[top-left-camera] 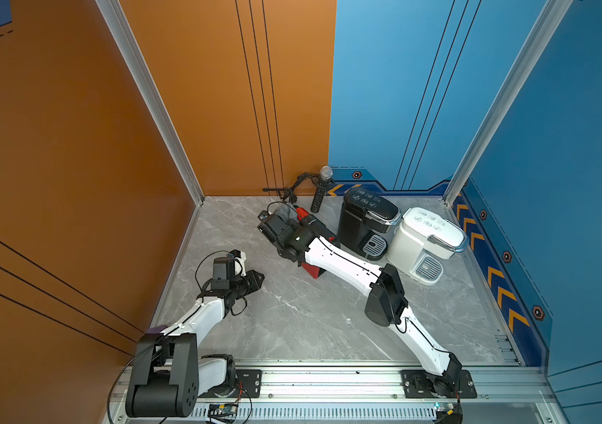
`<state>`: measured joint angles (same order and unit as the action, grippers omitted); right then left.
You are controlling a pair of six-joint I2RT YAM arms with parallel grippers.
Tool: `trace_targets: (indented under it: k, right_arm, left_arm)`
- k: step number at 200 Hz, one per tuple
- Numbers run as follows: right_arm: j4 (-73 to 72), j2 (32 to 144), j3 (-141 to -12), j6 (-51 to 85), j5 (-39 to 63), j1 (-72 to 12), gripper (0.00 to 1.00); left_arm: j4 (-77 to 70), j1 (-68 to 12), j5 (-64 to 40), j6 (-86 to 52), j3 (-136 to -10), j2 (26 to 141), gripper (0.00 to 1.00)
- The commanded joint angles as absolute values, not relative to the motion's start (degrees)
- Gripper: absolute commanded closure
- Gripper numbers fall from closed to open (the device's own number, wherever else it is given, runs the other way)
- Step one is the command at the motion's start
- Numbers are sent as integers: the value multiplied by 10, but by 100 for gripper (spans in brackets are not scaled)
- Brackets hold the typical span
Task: Wipe the surface of a coffee machine
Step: Adjust the coffee machine at the center of the board.
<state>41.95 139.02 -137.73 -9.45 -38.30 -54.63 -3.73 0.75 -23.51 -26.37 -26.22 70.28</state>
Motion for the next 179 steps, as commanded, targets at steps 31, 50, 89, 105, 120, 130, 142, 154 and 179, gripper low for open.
trace_targets:
  k: [31, 50, 89, 105, 120, 130, 142, 154, 179]
  right_arm:
    - [406, 1264, -1186, -47, -453, -543, 100]
    - [389, 1235, -1130, -40, -446, -561, 100]
    - [382, 1229, -1061, -20, -438, -592, 100]
    - [382, 1230, -1040, -9, -431, -599, 100]
    - [382, 1229, -1033, -9, -440, -601, 100]
    - [382, 1225, -1016, -13, -452, -600, 100]
    - [382, 1216, -1017, -23, -466, -598, 100]
    - [381, 1200, -1021, -35, -476, -594, 100]
    - [376, 1155, -1045, -55, -485, -585, 100]
  left_arm:
    - [-49, 6, -242, -260, -253, 693, 76]
    - [-49, 6, -243, -259, -254, 694, 76]
    - [-49, 6, -243, -260, -253, 690, 76]
    - [-49, 6, -243, -260, -252, 687, 76]
    - [-49, 6, -242, -260, -251, 684, 76]
    - [-49, 7, -241, -260, -250, 682, 76]
    - [-49, 7, -243, -261, -250, 681, 76]
    - [-49, 7, -244, -261, -251, 681, 75]
    - [-49, 6, -247, -262, -250, 678, 76]
